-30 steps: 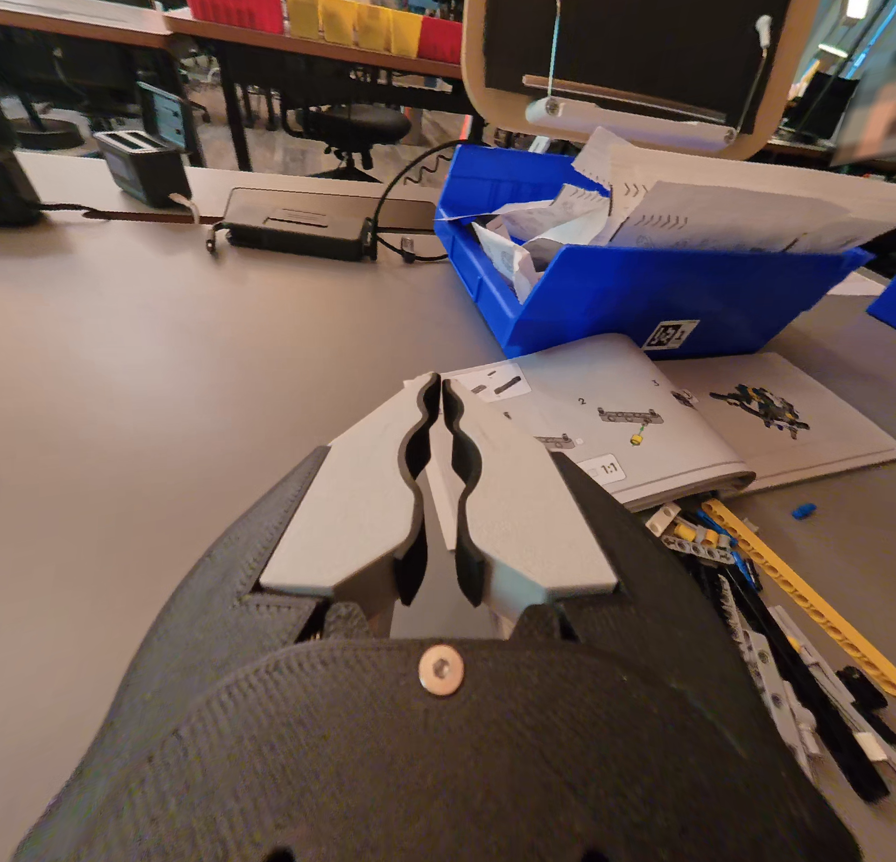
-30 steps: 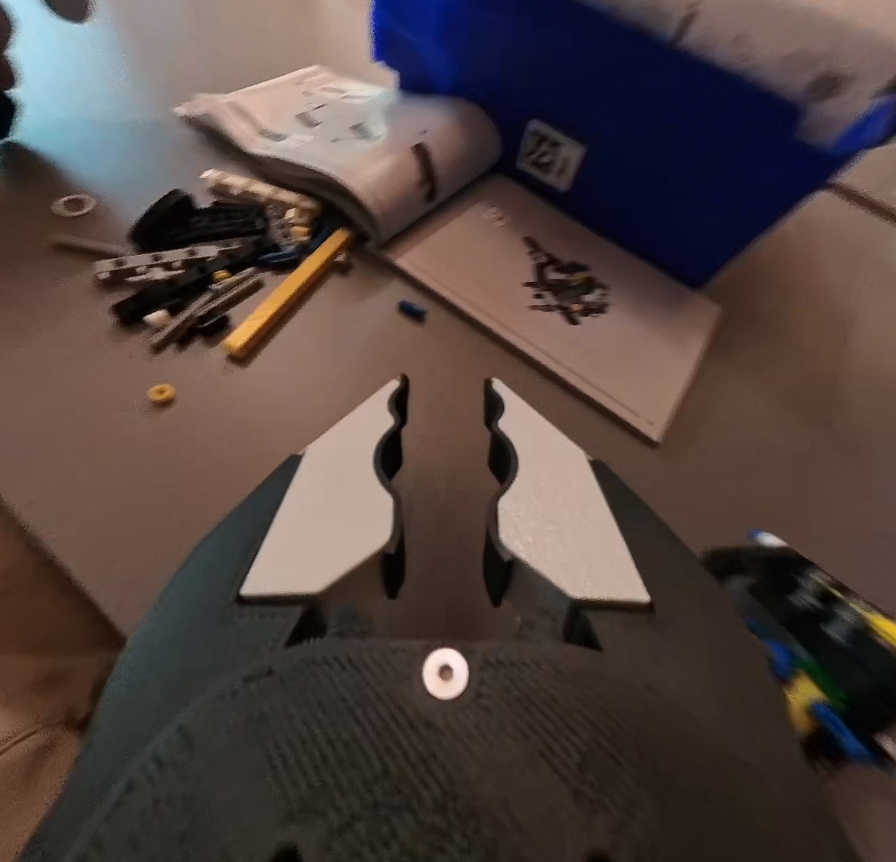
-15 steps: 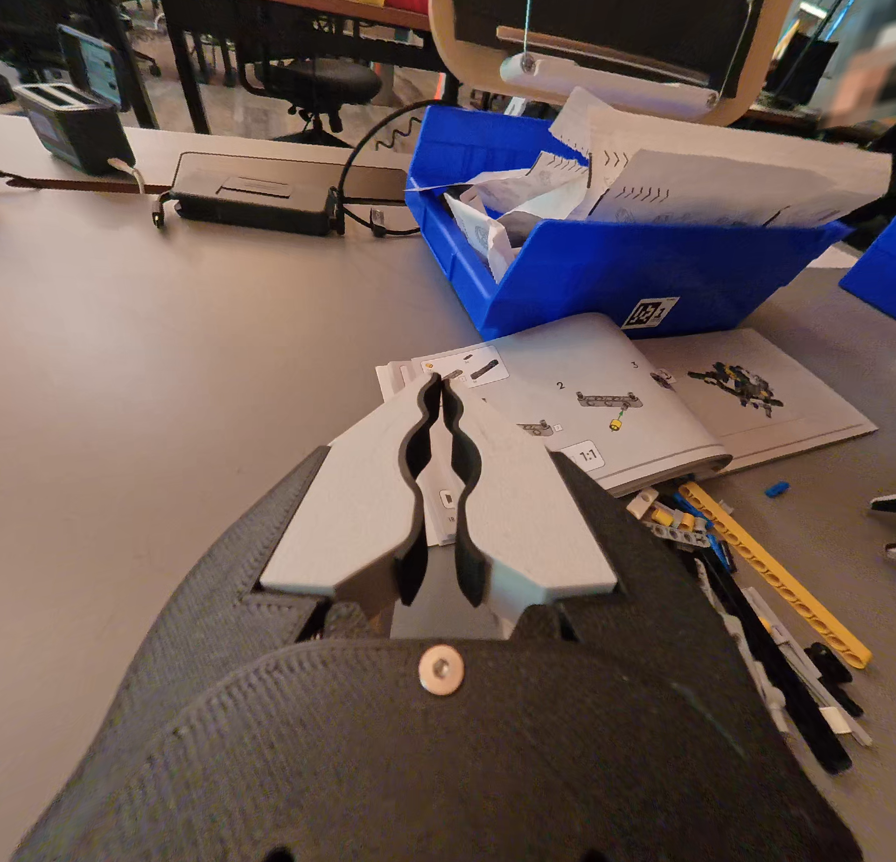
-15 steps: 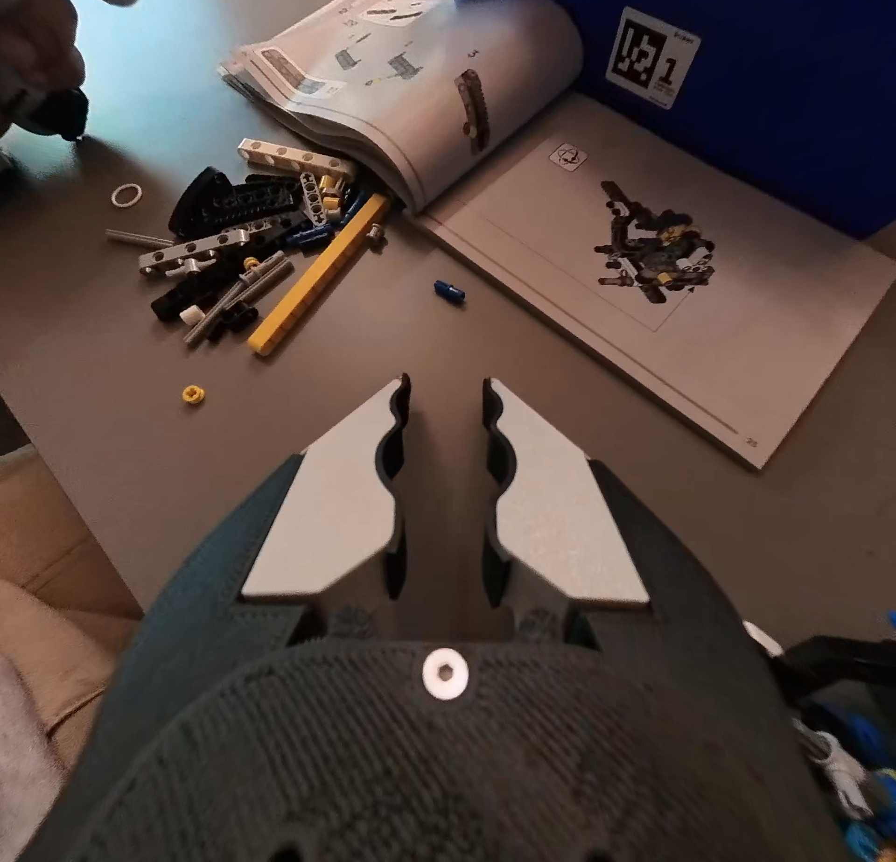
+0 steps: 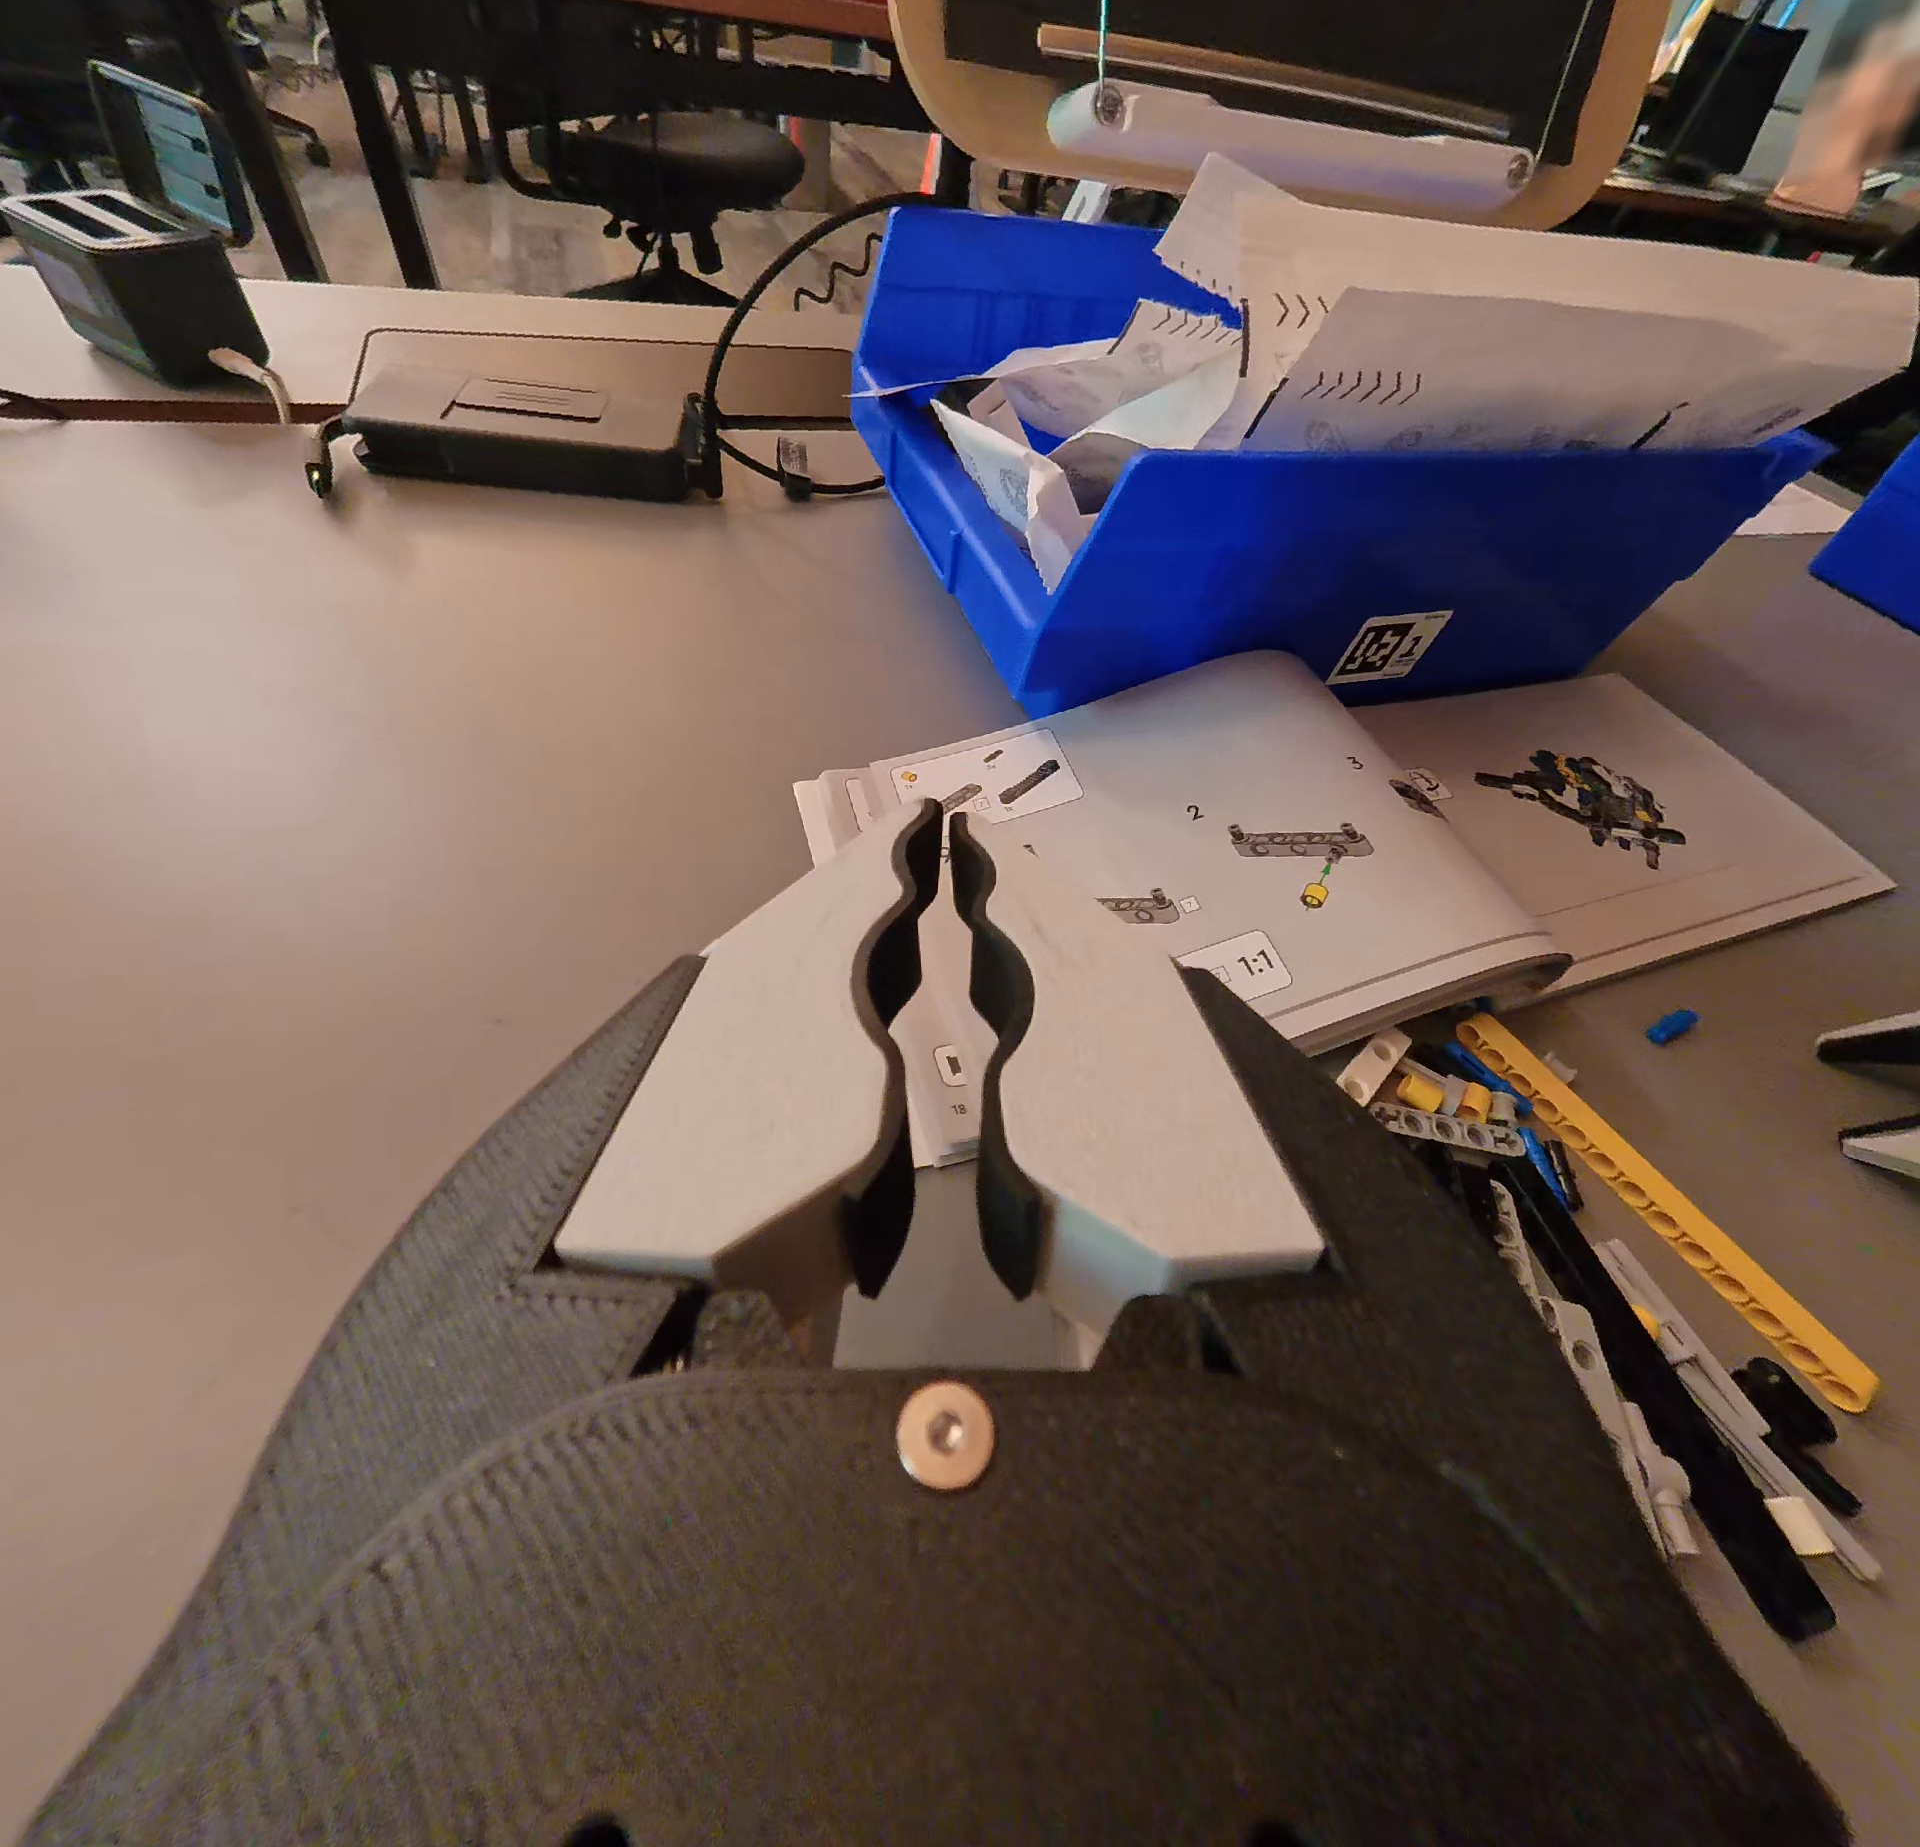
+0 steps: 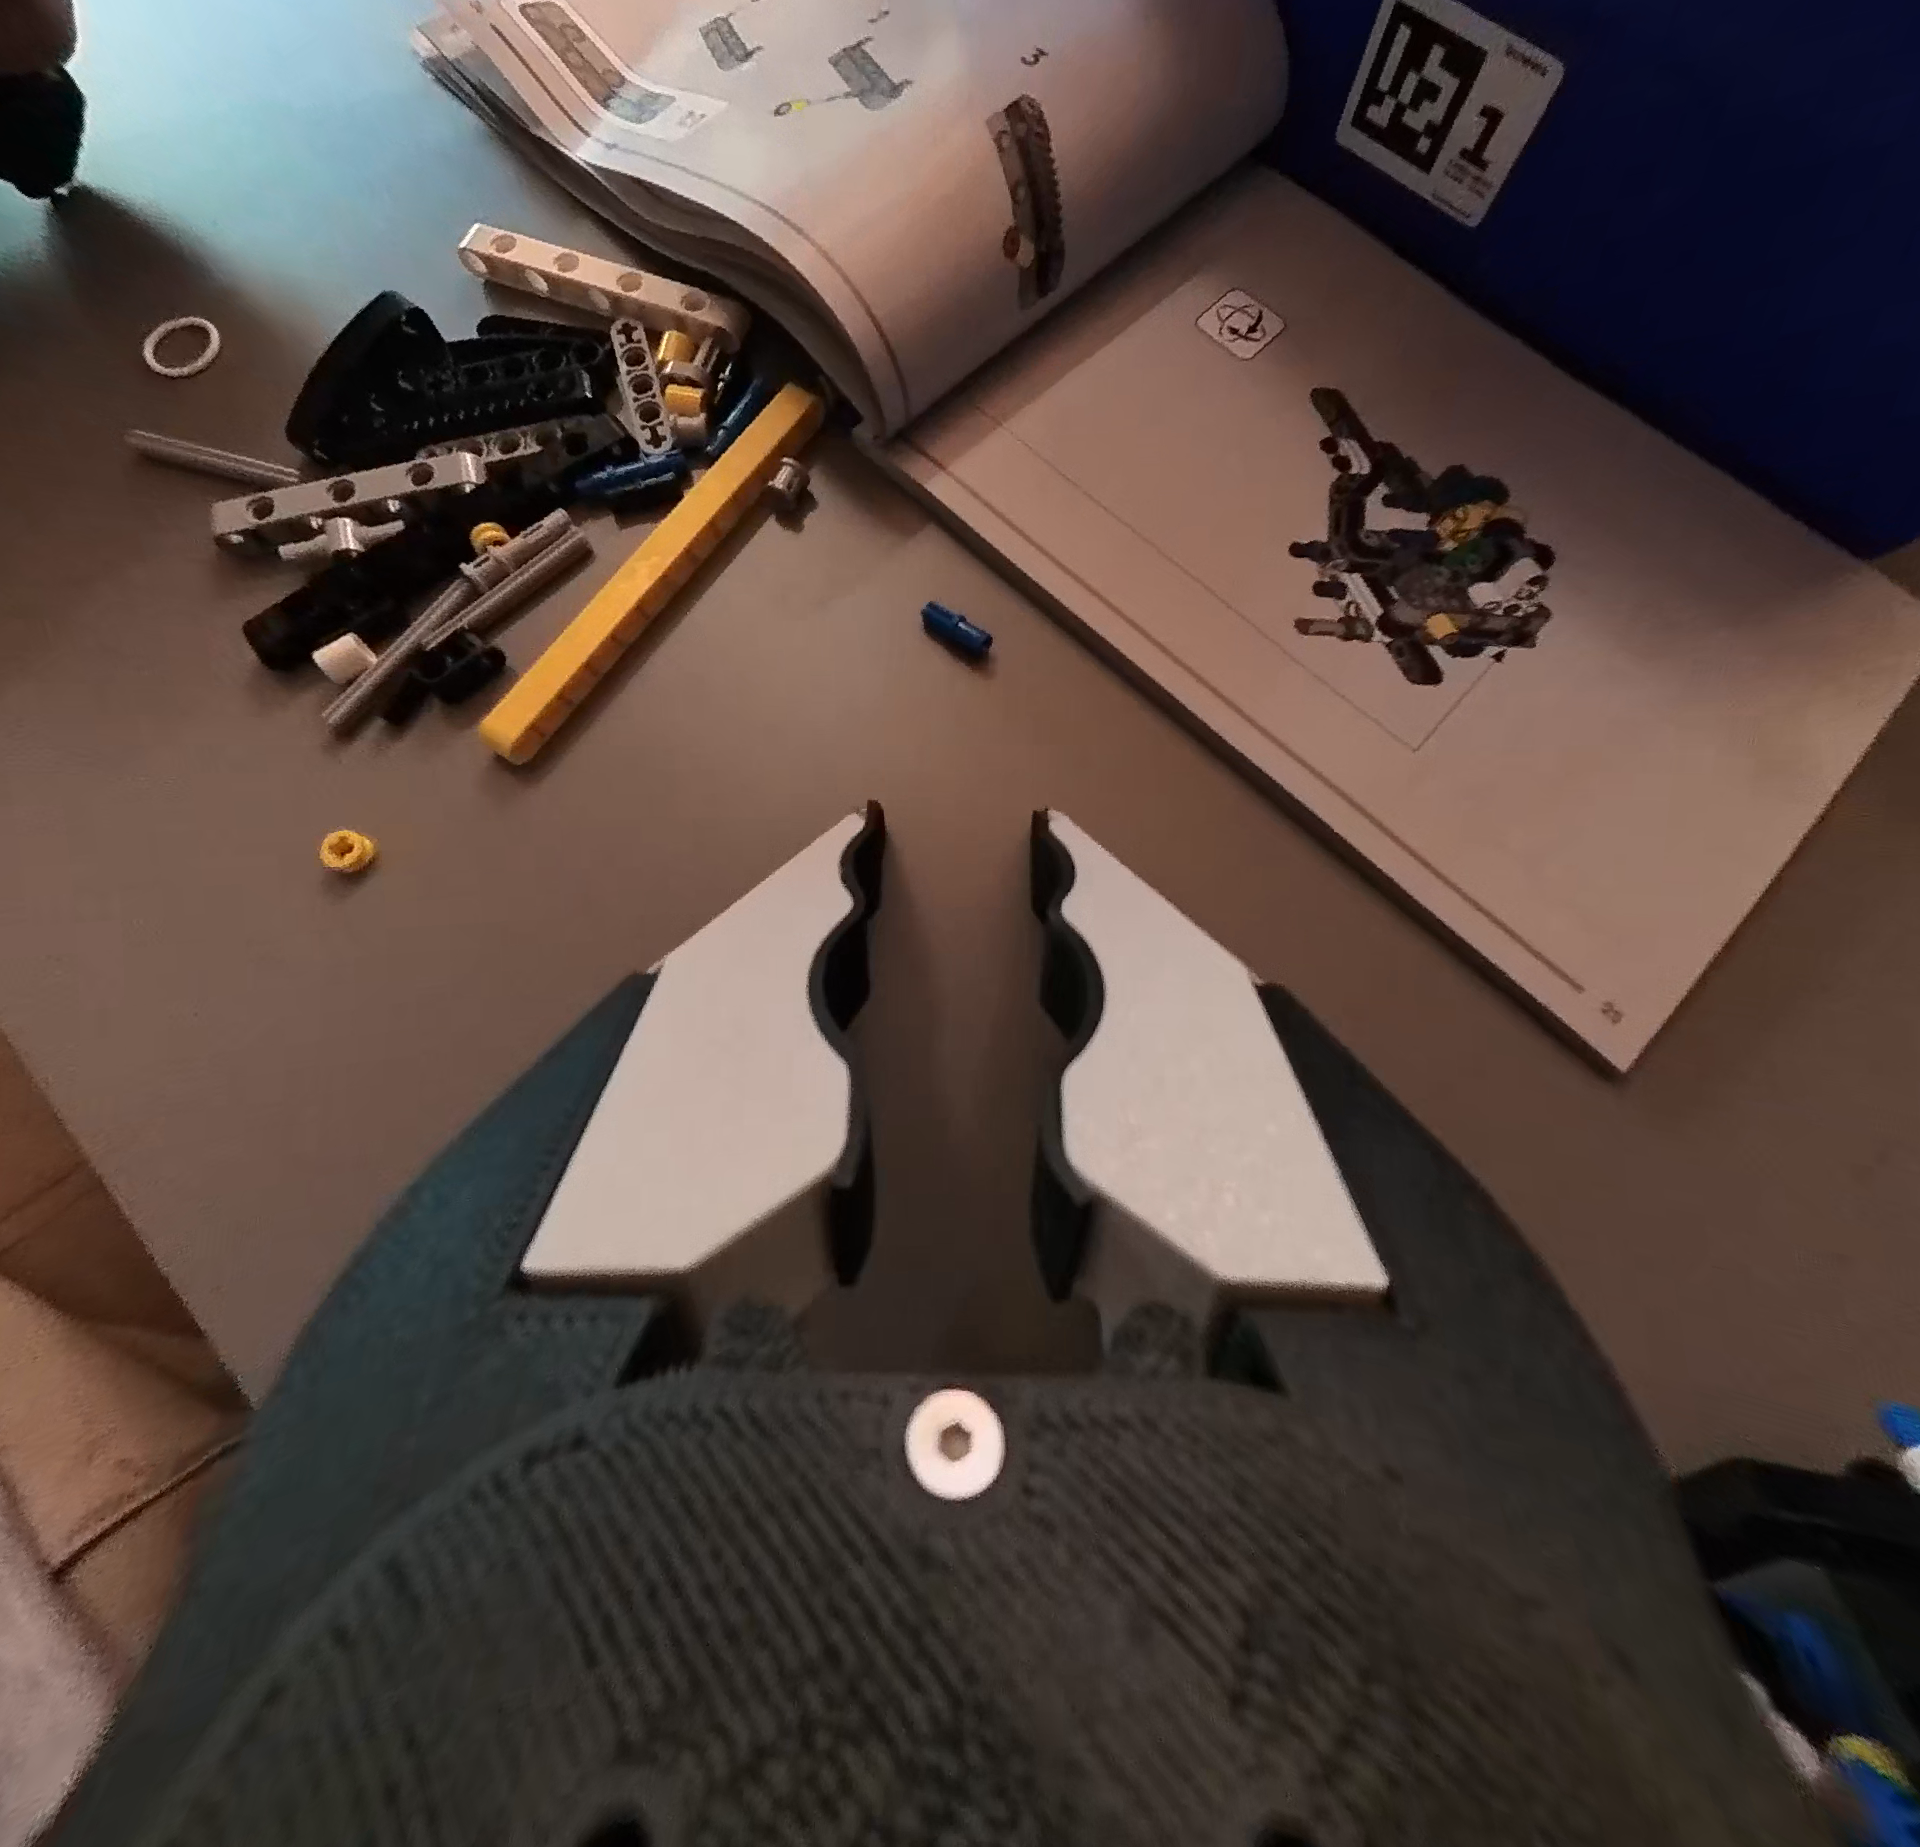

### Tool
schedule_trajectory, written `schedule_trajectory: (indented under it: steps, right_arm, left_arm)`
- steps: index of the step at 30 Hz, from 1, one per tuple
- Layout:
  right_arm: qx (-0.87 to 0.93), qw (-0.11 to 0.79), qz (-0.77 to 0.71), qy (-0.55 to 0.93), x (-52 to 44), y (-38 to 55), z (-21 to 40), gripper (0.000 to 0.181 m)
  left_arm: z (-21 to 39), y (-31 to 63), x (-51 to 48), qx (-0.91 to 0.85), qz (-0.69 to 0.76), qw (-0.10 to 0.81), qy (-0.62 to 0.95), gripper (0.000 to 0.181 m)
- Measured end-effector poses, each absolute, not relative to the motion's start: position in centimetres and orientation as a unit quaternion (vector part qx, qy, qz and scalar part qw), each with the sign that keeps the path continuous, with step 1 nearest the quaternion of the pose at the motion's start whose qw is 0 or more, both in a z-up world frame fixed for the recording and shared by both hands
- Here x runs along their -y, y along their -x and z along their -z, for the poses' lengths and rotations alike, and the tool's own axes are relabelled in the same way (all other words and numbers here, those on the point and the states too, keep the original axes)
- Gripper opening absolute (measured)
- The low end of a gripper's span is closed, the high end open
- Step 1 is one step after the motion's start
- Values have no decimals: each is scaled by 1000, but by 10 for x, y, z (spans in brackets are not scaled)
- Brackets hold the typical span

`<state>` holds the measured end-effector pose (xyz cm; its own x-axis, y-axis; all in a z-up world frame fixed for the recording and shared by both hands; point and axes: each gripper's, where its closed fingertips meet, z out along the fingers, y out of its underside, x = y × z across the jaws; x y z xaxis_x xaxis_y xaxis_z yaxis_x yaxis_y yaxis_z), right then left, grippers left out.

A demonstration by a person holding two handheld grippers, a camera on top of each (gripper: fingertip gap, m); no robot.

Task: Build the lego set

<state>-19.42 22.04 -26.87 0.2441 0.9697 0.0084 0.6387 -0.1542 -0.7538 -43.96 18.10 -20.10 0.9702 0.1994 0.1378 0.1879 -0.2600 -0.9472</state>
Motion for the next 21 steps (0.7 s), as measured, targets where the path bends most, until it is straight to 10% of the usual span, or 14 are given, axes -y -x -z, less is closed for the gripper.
schedule_trajectory:
  steps: [21]
  right_arm:
    - [582,341,-241,698,-219,199,268,34]
  left_arm:
    - [202,436,-182,114,-7,591,798,2]
